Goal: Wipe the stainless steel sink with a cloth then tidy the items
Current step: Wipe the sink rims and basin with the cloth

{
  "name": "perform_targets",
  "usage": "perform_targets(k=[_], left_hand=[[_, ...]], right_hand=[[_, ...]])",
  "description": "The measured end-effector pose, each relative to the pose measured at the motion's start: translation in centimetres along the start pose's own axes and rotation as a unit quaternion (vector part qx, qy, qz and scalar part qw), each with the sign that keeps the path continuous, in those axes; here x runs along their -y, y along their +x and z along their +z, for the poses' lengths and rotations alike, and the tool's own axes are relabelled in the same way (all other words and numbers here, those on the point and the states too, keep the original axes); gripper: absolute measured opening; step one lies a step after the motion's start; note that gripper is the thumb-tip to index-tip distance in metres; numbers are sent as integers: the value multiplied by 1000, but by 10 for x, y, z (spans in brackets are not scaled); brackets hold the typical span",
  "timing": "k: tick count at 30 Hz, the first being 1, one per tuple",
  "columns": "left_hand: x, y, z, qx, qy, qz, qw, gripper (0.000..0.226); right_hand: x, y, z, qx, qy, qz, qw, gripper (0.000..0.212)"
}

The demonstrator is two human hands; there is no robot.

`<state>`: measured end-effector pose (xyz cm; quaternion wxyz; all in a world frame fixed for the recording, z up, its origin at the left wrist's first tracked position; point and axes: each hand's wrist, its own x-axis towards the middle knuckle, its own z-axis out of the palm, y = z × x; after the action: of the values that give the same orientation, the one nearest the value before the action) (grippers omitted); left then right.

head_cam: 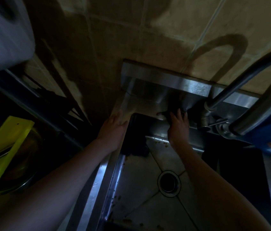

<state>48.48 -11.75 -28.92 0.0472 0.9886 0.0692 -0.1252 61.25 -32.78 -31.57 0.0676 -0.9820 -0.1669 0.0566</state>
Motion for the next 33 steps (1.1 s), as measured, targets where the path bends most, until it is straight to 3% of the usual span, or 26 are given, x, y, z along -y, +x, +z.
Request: perform_targets(k=[5, 10, 15, 23, 27, 33], left_hand=[[11, -20, 4, -26, -34, -19, 999, 49], [21, -49, 2, -61, -76, -49, 994, 61], [19, -46, 6, -28, -66, -75, 995, 58], [33, -77, 12, -51, -94, -97, 990, 52], [41, -100, 20, -31, -98, -132, 986, 51], [39, -129, 29, 13, -112, -166, 980, 47]], right_hand=[[48, 6, 7, -31, 63, -2, 998, 56], [93, 10, 16, 23, 105, -57, 993, 59], [87, 14, 17, 46, 67, -124, 989, 58], [88, 25, 10, 29, 164, -61, 984, 46], [126, 23, 5, 81, 188, -157, 966, 41], [133, 1, 13, 106, 249, -168, 948, 42]])
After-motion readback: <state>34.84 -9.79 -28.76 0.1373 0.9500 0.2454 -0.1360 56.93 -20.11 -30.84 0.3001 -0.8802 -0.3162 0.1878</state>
